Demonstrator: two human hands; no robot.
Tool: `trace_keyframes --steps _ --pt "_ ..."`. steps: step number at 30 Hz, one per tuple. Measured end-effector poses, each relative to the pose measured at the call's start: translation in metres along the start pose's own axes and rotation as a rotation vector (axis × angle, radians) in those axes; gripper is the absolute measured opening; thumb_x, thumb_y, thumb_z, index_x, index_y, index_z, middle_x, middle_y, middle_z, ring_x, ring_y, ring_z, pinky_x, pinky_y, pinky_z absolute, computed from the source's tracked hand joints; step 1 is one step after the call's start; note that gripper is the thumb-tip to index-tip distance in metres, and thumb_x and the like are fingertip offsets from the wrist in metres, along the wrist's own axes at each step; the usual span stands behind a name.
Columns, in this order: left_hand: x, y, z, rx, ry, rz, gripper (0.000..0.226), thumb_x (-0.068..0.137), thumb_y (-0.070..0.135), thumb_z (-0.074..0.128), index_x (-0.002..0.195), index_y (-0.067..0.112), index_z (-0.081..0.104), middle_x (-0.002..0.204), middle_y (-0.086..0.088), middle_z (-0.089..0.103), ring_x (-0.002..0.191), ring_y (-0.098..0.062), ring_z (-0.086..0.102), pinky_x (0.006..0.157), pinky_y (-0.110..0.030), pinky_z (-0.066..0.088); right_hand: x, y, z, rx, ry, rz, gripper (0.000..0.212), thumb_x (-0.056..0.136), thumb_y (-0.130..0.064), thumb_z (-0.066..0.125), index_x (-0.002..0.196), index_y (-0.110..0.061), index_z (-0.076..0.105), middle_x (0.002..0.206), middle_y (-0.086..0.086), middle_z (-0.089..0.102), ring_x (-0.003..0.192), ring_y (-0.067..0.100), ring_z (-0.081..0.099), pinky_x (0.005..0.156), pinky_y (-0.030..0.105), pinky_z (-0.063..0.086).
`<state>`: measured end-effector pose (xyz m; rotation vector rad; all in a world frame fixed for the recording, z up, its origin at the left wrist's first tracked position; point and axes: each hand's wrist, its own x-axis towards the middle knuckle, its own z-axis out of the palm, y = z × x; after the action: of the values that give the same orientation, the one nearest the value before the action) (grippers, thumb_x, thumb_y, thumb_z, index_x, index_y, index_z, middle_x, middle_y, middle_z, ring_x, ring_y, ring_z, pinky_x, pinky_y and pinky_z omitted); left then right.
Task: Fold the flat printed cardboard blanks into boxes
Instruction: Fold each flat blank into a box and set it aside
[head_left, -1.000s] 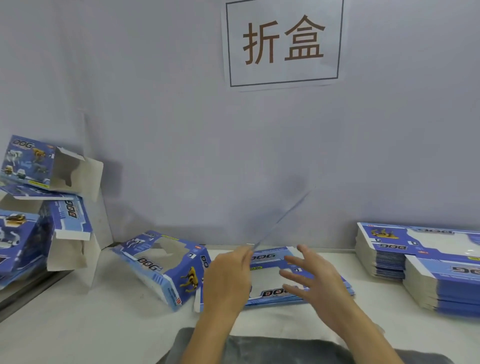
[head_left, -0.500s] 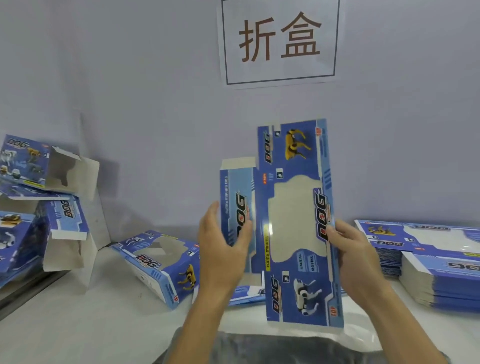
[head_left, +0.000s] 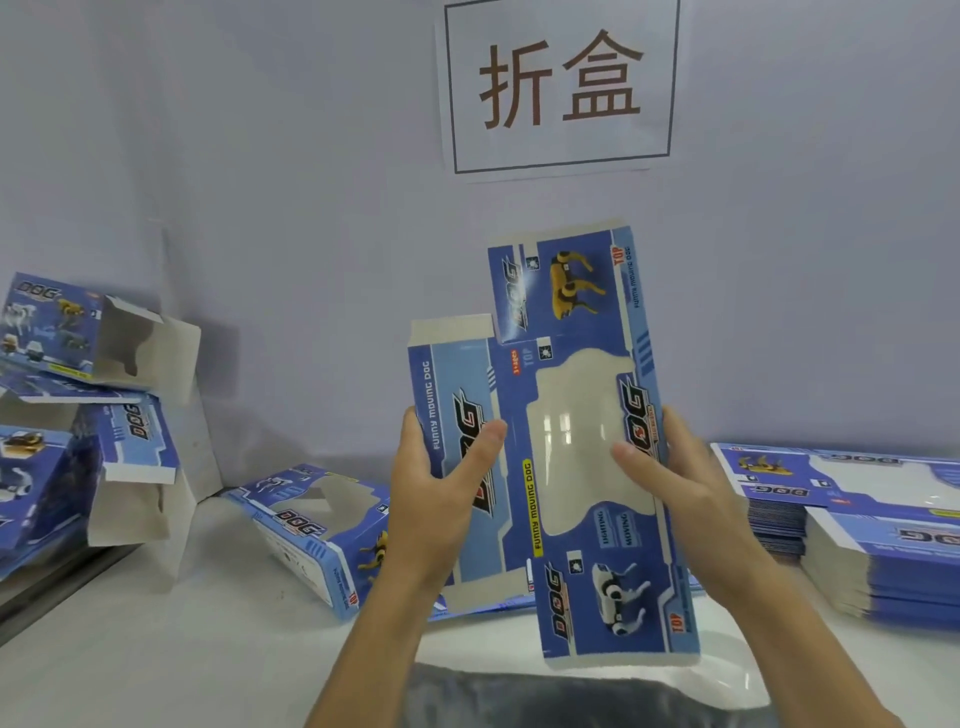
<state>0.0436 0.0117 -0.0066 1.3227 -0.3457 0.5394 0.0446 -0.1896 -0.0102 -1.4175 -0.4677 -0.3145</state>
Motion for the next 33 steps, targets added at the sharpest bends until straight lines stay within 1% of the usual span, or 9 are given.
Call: trace_keyframes --steps 10,14,16,19,21,24,28,31,33 --pt "-0.001 -0.004 0.001 0.038 0.061 -0.001 0.054 0.064 0.049 0.075 0.11 0.032 0.053 0.093 0.019 0.072 0.085 -0.005 0.073 0.056 -0.017 0.055 0.002 -0.002 0.003 -0.044 0.027 -0.048 0.028 0.087 -0.046 0.067 0.113 -0.041 0.061 0.107 -0.003 0.074 0.091 0.02 0.075 0.067 0.035 0.062" --pt "-0.001 0.003 0.002 0.145 0.151 0.109 0.036 0.067 0.042 0.072 0.098 0.036 0.054 0.084 0.034 0.068 0.076 0.006 0.07 0.051 -0.009 0.05 0.004 0.003 0.007 -0.118 0.092 0.0 0.037 0.083 -0.045 0.062 0.118 -0.033 0.057 0.099 -0.012 0.073 0.09 0.015 0.073 0.063 0.027 0.059" --pt "-0.002 0.002 0.005 0.176 0.198 0.174 0.027 0.073 0.035 0.076 0.095 0.036 0.06 0.082 0.029 0.071 0.073 0.004 0.07 0.052 -0.009 0.05 0.005 0.006 0.016 -0.311 0.193 -0.022 0.032 0.092 -0.04 0.061 0.122 -0.033 0.053 0.102 -0.021 0.067 0.102 0.011 0.065 0.078 0.027 0.054" --pt "-0.003 -0.003 0.012 0.215 0.201 0.332 0.011 0.081 0.027 0.077 0.079 0.035 0.07 0.064 0.01 0.066 0.055 -0.002 0.058 0.051 -0.012 0.046 0.006 0.005 0.029 -0.524 0.338 -0.061 0.054 0.097 -0.038 0.058 0.147 -0.033 0.037 0.131 -0.013 0.048 0.124 0.008 0.044 0.102 0.032 0.037" --pt "-0.004 -0.007 0.017 0.323 0.146 0.521 0.019 0.086 0.017 0.076 0.071 0.028 0.07 0.059 0.006 0.056 0.052 0.003 0.047 0.055 -0.009 0.038 0.005 -0.005 0.036 -0.222 0.256 0.036 0.051 0.094 -0.043 0.058 0.143 -0.035 0.044 0.133 -0.008 0.053 0.125 0.015 0.052 0.098 0.035 0.042" --pt "-0.004 -0.018 0.014 0.504 -0.049 0.666 0.034 0.085 -0.007 0.07 0.111 0.013 0.076 0.101 0.02 0.075 0.096 0.002 0.07 0.084 -0.022 0.057 0.001 -0.013 0.032 0.571 -0.048 0.137 0.045 0.092 -0.034 0.054 0.126 -0.004 0.052 0.129 0.02 0.052 0.122 0.045 0.052 0.103 0.065 0.04" --pt "-0.005 -0.027 0.006 0.67 -0.227 0.449 0.066 0.083 -0.015 0.062 0.125 0.036 0.058 0.128 0.01 0.065 0.125 -0.009 0.059 0.104 -0.035 0.051 -0.007 -0.015 0.016 0.816 -0.232 0.108 0.042 0.087 -0.024 0.053 0.118 0.002 0.061 0.123 0.025 0.062 0.116 0.046 0.058 0.091 0.061 0.049" --pt "-0.004 -0.027 -0.002 0.769 -0.432 0.202 0.081 0.083 -0.017 0.057 0.126 0.052 0.052 0.143 0.009 0.055 0.138 -0.006 0.045 0.108 -0.016 0.041 -0.008 -0.012 0.012 0.713 -0.2 0.166 0.019 0.075 -0.015 0.075 0.094 -0.01 0.075 0.098 0.014 0.074 0.088 0.032 0.073 0.065 0.04 0.06" --pt "-0.005 -0.024 -0.006 0.796 -0.593 0.056 0.072 0.087 0.001 0.059 0.137 0.052 0.047 0.148 0.019 0.046 0.137 0.008 0.037 0.1 -0.001 0.033 -0.007 -0.007 0.012 0.609 -0.115 0.233 0.019 0.08 -0.008 0.067 0.098 -0.01 0.073 0.099 0.016 0.075 0.089 0.035 0.074 0.063 0.041 0.06"
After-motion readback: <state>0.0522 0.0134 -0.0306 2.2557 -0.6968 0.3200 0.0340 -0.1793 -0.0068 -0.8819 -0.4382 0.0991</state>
